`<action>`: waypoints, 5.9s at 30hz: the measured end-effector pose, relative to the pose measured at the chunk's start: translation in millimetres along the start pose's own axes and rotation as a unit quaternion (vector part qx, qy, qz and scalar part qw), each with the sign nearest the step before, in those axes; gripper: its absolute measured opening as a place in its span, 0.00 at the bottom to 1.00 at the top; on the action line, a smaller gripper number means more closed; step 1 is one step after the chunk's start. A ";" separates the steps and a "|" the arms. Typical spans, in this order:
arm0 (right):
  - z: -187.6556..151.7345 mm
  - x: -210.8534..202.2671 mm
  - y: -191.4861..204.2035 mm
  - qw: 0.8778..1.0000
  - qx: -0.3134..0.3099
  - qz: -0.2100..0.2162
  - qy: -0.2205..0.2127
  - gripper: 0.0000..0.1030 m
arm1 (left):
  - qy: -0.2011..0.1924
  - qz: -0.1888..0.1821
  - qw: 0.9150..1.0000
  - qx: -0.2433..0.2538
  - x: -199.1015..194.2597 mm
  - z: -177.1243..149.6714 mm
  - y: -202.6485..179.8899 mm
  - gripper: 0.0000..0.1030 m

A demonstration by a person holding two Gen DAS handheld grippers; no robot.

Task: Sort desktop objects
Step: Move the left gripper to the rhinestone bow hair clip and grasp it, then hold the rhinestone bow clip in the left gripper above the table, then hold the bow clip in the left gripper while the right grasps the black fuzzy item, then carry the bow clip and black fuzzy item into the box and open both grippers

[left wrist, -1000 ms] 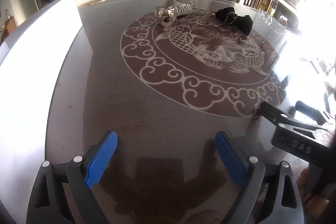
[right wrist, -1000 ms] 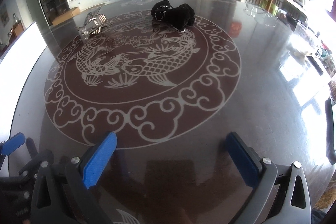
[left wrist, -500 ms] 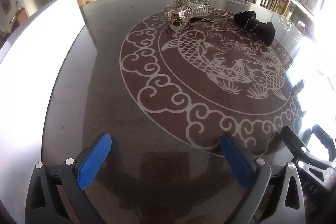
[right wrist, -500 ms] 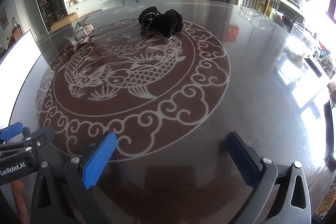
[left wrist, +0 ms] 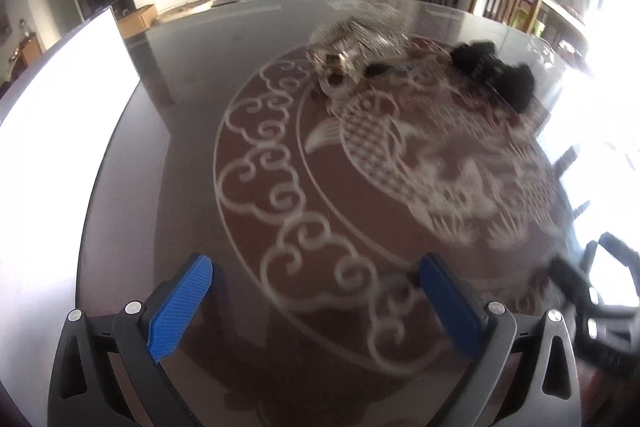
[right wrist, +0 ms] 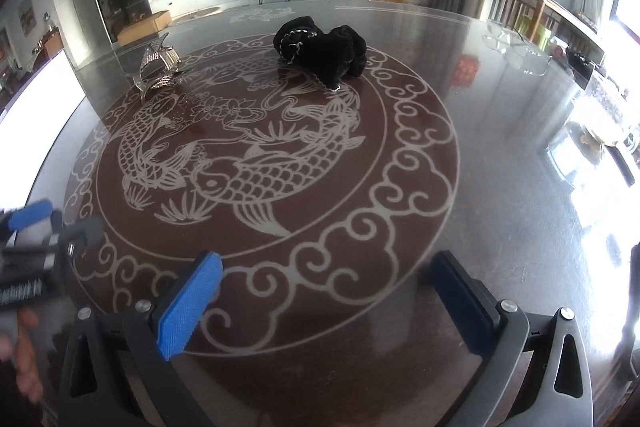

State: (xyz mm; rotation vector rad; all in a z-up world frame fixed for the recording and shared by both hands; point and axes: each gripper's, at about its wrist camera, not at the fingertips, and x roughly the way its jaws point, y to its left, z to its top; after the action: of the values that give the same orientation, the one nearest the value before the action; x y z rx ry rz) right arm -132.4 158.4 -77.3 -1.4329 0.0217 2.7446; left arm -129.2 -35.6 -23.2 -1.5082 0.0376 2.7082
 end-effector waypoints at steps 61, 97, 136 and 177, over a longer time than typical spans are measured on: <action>-0.4 -2.7 -4.0 1.000 0.021 0.007 -0.010 1.00 | -0.049 -0.027 0.997 0.044 23.9 26.8 -43.9 0.74; -0.4 -2.4 -4.0 1.000 0.023 0.004 -0.009 1.00 | -0.049 -0.027 0.997 0.044 22.2 26.9 -45.0 0.74; 81.0 11.1 -50.2 0.991 0.039 0.118 -0.048 1.00 | -0.054 -0.049 0.997 0.028 13.8 19.1 -36.8 0.72; 42.2 -166.0 271.8 0.895 -0.217 0.385 -0.062 0.35 | -0.143 0.050 0.984 -0.098 -260.6 -78.9 236.5 0.70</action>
State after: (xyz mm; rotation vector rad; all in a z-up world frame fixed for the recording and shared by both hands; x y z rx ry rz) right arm -84.9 -117.3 80.7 -1.5963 -0.0398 3.6785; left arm 63.6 -281.4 157.0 -1.1674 -0.1723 3.0609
